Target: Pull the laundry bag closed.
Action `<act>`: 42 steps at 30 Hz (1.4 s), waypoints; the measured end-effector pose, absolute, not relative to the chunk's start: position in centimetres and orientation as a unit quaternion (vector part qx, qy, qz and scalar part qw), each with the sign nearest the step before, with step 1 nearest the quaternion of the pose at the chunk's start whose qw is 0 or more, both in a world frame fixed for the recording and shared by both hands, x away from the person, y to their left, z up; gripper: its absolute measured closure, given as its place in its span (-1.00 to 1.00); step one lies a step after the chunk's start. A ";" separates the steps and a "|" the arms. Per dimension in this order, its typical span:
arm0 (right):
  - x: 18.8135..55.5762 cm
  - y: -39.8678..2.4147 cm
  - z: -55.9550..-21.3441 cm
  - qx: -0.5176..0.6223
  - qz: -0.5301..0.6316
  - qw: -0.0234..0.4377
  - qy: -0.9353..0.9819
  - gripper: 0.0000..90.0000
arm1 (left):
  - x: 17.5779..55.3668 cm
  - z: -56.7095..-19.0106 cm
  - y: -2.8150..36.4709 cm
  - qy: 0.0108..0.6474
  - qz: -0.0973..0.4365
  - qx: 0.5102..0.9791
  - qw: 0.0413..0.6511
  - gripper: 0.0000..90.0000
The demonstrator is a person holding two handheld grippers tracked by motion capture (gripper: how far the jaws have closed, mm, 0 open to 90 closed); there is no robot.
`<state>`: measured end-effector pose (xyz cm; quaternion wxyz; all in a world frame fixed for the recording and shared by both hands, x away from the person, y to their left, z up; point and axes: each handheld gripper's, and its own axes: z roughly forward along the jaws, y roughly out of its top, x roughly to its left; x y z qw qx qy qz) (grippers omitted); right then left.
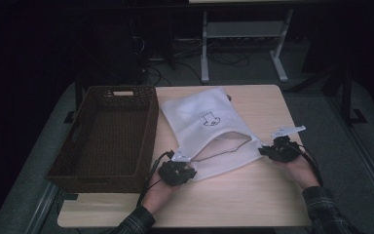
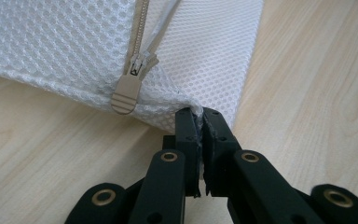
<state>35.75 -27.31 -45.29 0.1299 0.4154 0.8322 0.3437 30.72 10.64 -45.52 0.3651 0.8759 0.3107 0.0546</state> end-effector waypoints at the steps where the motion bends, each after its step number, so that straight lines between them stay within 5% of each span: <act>1: 35.5 -27.3 -45.2 0.418 0.343 0.130 0.831 0.85 | 30.7 -45.5 10.7 0.314 0.054 0.874 0.367 0.91; 23: 27.9 -28.1 -45.3 0.393 0.330 0.091 0.853 0.85 | 30.6 -45.5 11.5 0.339 0.067 0.872 0.347 0.87; 34: 27.6 -29.4 -43.2 0.395 0.364 0.102 0.837 0.12 | 30.1 -42.9 11.9 0.339 0.050 0.863 0.371 0.02; 42: 28.5 -28.3 -41.7 0.360 0.384 0.118 0.842 0.10 | 31.1 -41.8 10.2 0.310 0.046 0.871 0.379 -0.13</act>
